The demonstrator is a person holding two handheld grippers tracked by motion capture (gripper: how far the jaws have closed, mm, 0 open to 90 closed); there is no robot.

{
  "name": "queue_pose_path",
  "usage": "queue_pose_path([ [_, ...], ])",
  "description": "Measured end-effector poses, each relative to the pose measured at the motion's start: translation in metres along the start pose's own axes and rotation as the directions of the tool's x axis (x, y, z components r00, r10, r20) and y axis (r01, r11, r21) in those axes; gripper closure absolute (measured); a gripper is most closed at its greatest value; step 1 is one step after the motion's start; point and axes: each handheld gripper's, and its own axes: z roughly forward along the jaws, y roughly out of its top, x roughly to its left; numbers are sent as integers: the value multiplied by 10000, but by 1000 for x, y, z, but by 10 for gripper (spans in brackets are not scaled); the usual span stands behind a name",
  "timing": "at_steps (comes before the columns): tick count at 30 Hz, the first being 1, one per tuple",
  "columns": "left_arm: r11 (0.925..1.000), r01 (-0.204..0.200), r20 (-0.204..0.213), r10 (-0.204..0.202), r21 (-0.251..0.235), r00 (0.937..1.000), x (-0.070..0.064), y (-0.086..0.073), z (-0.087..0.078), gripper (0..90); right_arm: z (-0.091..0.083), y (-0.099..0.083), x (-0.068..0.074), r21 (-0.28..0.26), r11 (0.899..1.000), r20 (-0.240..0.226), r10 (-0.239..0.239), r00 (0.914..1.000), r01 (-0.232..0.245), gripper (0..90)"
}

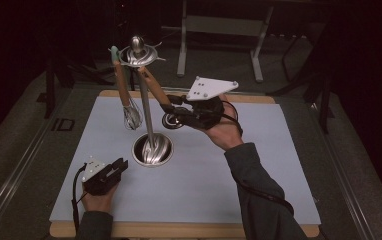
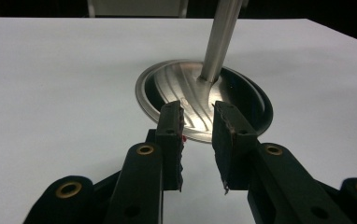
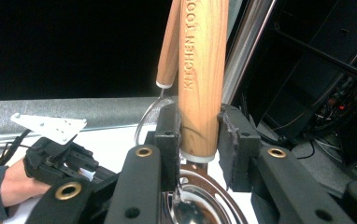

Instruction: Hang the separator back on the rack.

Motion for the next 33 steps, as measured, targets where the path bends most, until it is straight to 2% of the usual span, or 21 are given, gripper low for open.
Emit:
queue_pose_path([
  [12, 10000, 41, 18, -41, -7, 10000, 0, 0, 0, 733, 10, 3, -1, 66, 9999, 191, 116, 9997, -117, 711],
  [18, 10000, 16, 15, -16, 5, 10000, 0, 0, 0, 733, 14, 4, -1, 74, 9999, 452, 149, 9989, -153, 710],
  [27, 10000, 4, 11, -4, -16, 10000, 0, 0, 0, 732, 24, -6, 3, 419, 9990, 894, 104, 9959, -142, 709],
  [33, 10000, -1, 5, 1, -19, 10000, 0, 0, 0, 732, 29, -4, 5, 509, 9981, 896, 290, 9956, -337, 706],
])
